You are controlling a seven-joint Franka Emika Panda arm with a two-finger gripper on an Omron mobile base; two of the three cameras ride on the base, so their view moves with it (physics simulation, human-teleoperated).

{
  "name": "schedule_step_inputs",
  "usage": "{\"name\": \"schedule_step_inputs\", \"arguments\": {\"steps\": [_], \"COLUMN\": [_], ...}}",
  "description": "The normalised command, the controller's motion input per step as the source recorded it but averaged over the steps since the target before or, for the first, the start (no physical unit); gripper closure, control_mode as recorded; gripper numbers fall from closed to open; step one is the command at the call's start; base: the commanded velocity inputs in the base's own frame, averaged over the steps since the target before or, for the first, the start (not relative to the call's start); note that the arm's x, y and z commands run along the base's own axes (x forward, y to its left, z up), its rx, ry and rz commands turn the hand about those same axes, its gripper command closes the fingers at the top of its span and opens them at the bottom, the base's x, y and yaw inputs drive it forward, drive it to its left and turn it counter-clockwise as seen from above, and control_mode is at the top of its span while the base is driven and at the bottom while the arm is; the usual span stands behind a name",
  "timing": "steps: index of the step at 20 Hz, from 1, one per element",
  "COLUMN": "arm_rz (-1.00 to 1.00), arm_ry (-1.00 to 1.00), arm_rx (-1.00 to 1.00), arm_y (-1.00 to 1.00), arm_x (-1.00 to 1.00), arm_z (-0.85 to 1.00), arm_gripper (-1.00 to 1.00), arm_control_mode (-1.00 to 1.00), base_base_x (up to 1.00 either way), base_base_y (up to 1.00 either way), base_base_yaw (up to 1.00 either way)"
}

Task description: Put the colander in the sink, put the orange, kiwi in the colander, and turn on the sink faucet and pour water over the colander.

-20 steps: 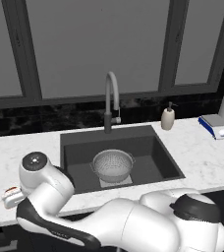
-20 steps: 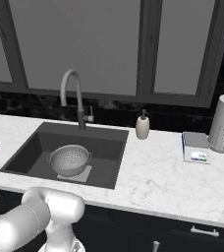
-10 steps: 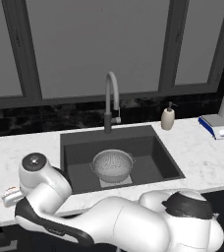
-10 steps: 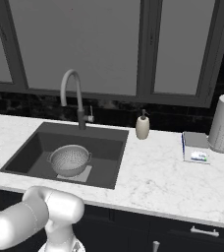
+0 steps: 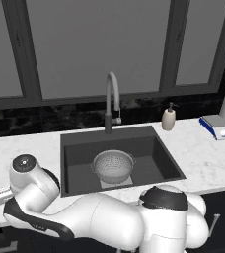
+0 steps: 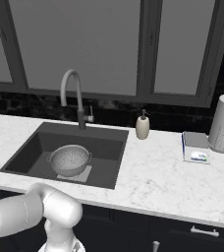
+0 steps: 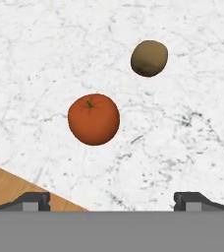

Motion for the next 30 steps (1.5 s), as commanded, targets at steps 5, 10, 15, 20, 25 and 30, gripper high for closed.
{"name": "schedule_step_inputs", "arguments": {"steps": [5, 10, 15, 20, 25, 30], "arm_rz": [0.0, 0.0, 0.0, 0.0, 0.0, 0.0], "arm_ry": [0.0, 0.0, 0.0, 0.0, 0.0, 0.0], "arm_rx": [0.0, 0.0, 0.0, 0.0, 0.0, 0.0], "arm_y": [0.24, 0.15, 0.2, 0.26, 0.21, 0.08], "arm_x": [0.23, 0.27, 0.3, 0.2, 0.13, 0.06], "arm_z": [-0.26, -0.3, -0.32, -0.28, -0.22, -0.1], "arm_gripper": [-1.0, -1.0, -1.0, -1.0, -1.0, -1.0], "arm_control_mode": [-1.0, -1.0, -1.0, -1.0, -1.0, -1.0], "base_base_x": [0.0, 0.0, 0.0, 0.0, 0.0, 0.0], "base_base_y": [0.0, 0.0, 0.0, 0.0, 0.0, 0.0], "base_base_yaw": [0.0, 0.0, 0.0, 0.0, 0.0, 0.0]}}
